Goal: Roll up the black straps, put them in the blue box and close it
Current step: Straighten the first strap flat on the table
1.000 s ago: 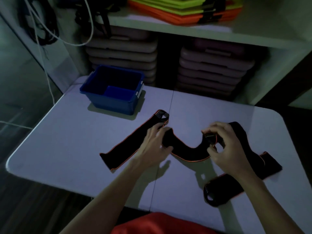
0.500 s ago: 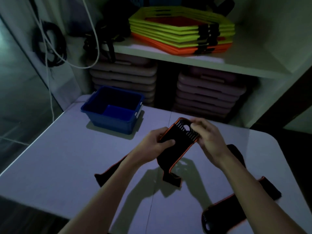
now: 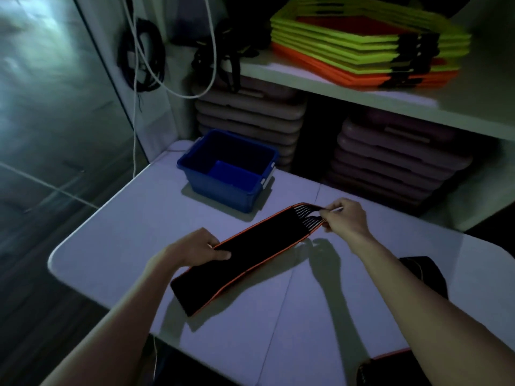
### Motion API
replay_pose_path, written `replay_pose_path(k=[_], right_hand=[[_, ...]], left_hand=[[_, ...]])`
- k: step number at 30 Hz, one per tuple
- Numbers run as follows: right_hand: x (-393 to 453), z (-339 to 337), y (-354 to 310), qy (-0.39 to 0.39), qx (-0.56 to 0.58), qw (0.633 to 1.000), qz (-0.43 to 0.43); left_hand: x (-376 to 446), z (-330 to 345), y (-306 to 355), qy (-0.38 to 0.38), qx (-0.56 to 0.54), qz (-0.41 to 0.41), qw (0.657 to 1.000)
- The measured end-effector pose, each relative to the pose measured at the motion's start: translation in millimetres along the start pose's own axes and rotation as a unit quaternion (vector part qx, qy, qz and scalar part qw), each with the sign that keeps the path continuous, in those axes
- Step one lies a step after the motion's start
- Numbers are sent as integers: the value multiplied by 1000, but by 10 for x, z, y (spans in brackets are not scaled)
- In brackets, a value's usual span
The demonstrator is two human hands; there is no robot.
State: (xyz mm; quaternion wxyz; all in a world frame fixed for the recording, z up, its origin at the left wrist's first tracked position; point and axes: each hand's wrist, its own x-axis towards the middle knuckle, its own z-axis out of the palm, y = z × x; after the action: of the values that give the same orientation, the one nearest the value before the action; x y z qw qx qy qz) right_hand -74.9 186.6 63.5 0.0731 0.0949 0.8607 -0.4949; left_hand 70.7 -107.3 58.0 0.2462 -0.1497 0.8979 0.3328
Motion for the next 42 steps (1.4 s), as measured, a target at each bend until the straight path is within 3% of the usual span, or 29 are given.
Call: replay_pose_path(k=[7, 10, 14, 18, 24, 31, 36, 42], right_hand=[[81, 449, 268, -20, -29, 997, 68], [172, 548, 340, 1, -24, 996, 81], [261, 635, 424, 26, 13, 998, 61], [292, 714, 551, 42, -6, 999, 7], [187, 829, 662, 4, -63, 998, -22], [214, 864, 627, -18, -154, 987, -44], [377, 782, 626, 55, -101, 993, 1], [399, 776, 703, 41, -80, 996, 3]], left_hand=[[92, 432, -443, 160, -80, -48, 983], [143, 548, -491, 187, -103, -41, 976], [185, 658, -577, 227, -46, -39, 972], [211, 646, -589, 218, 10, -79, 973], [287, 648, -446, 241, 39, -63, 968], [344, 584, -215, 233, -23, -41, 971], [445, 557, -157, 205, -66, -27, 976], [412, 678, -330, 177, 38, -76, 981]])
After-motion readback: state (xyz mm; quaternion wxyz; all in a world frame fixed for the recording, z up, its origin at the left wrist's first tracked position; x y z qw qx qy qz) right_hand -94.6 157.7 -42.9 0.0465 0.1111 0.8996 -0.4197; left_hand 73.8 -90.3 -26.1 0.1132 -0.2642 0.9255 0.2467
